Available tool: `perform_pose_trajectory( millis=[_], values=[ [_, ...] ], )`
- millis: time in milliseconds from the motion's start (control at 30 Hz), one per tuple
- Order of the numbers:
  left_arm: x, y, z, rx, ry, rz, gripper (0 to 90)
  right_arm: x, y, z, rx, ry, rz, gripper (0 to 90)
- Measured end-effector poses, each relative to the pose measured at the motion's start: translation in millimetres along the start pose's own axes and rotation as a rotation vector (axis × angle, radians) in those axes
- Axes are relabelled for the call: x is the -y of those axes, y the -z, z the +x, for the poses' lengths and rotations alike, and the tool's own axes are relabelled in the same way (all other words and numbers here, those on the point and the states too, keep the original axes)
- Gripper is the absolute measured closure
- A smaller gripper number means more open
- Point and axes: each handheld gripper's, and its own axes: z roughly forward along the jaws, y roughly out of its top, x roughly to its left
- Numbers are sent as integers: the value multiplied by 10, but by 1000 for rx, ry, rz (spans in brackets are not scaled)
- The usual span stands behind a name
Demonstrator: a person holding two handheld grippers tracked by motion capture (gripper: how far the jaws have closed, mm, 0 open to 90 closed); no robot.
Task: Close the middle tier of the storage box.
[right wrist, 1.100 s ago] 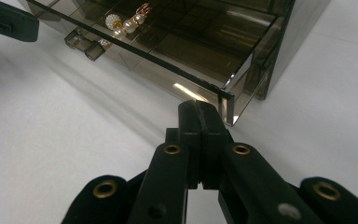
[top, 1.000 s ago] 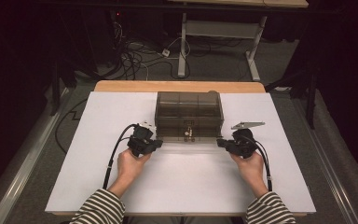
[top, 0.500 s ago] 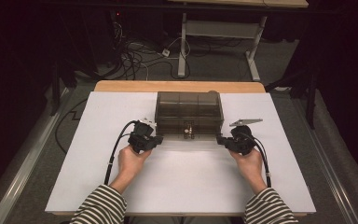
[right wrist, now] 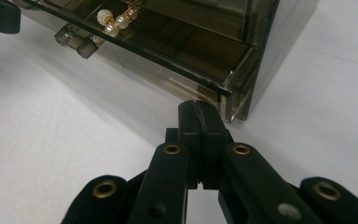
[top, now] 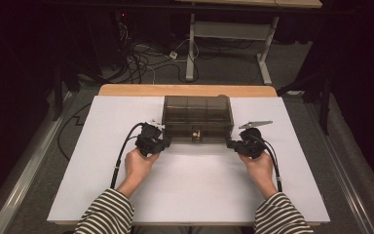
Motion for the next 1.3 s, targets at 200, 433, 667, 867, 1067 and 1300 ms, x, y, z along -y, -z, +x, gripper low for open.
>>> perform_pose_trajectory(
  millis=[200, 433, 667, 867, 1067, 1300],
  values=[
    [-23, -21, 29, -7, 16, -15, 868, -39, -26, -4, 17, -2, 0, 900],
    [-64, -55, 67, -12, 42, -27, 869, -87, -75, -12, 46, -10, 2, 900],
    [-106, -84, 72, -26, 47, -30, 869, -89, -109, -49, 51, -35, -8, 900],
    [-122, -101, 89, -30, 53, -33, 869, -96, -115, -74, 57, -54, -20, 900],
    [-124, -109, 94, -26, 53, -32, 868, -98, -118, -78, 56, -56, -22, 900],
    [-111, -75, 122, -13, 57, -36, 845, -87, -100, -81, 55, -53, -18, 889]
  ],
)
